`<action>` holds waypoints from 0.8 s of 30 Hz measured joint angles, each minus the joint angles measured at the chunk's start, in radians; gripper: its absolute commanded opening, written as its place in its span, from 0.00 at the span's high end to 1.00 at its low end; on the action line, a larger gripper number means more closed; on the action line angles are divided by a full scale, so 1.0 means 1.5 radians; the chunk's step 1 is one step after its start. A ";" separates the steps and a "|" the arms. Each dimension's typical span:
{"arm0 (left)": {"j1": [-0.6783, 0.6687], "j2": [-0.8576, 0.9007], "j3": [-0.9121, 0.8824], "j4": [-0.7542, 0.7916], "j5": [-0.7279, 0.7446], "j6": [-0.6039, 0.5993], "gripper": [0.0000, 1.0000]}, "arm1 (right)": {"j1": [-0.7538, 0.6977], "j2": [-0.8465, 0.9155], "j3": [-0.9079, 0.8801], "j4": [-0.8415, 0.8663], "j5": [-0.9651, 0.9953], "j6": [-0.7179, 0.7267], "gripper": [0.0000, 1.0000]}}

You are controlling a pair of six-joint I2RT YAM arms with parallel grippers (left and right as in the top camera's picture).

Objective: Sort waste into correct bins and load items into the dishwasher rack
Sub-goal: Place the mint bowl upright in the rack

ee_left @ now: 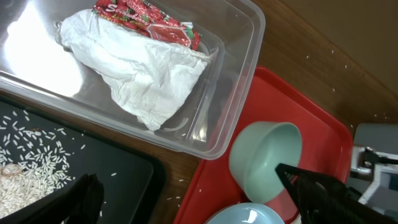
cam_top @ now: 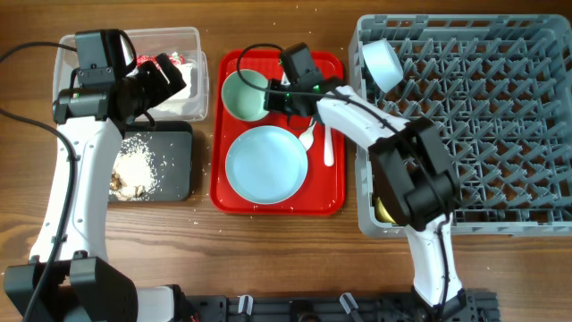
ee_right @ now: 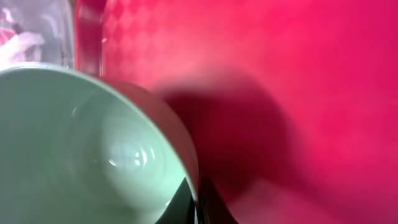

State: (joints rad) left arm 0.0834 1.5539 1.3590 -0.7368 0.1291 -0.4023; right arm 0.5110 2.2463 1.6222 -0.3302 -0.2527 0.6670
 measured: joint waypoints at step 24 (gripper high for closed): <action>0.000 0.000 0.000 0.000 0.000 0.000 0.00 | -0.076 -0.316 -0.094 -0.545 0.912 -0.177 0.96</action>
State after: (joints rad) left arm 0.0834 1.5539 1.3590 -0.7368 0.1291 -0.4023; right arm 0.3969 1.7718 1.4811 -1.1481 1.1156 0.4011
